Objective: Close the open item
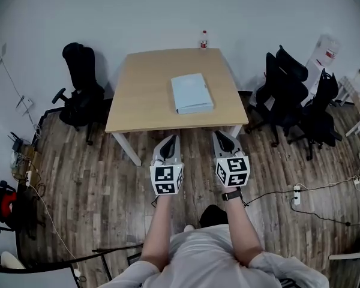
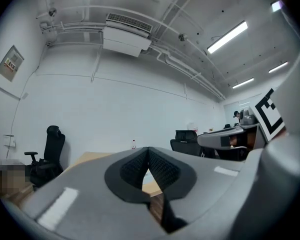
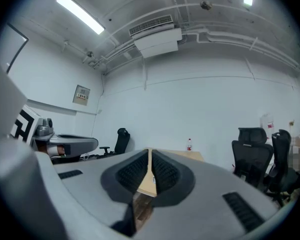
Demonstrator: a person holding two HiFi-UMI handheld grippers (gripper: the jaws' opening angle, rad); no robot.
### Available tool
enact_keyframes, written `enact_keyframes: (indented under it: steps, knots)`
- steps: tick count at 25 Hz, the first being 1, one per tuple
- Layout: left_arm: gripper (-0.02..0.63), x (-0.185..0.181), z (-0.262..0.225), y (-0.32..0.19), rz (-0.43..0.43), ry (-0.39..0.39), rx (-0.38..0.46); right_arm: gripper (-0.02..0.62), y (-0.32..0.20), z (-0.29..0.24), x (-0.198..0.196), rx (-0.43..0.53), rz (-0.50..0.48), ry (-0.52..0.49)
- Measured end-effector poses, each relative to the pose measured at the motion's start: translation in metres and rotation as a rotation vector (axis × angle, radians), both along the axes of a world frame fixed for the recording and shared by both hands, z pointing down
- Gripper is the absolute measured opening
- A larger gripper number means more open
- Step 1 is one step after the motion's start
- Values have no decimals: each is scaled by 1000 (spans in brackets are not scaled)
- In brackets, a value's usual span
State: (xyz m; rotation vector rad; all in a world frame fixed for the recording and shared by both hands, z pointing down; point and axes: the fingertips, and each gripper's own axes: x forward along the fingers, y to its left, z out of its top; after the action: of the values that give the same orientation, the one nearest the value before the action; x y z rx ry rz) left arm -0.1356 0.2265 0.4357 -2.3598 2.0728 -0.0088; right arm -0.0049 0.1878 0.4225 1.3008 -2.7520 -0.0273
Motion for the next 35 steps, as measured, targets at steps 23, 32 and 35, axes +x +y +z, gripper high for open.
enact_keyframes:
  steps: [23, 32, 35]
  knots:
    - [11, -1, -9, -216, -30, -51, -18, 28, -230, 16, -38, -90, -128, -80]
    - [11, -4, -10, -319, -89, -72, -24, 28, -332, 10, -52, -80, -218, -71]
    - [11, -10, -4, -342, -119, -60, -37, 28, -358, 16, -52, -89, -230, -57]
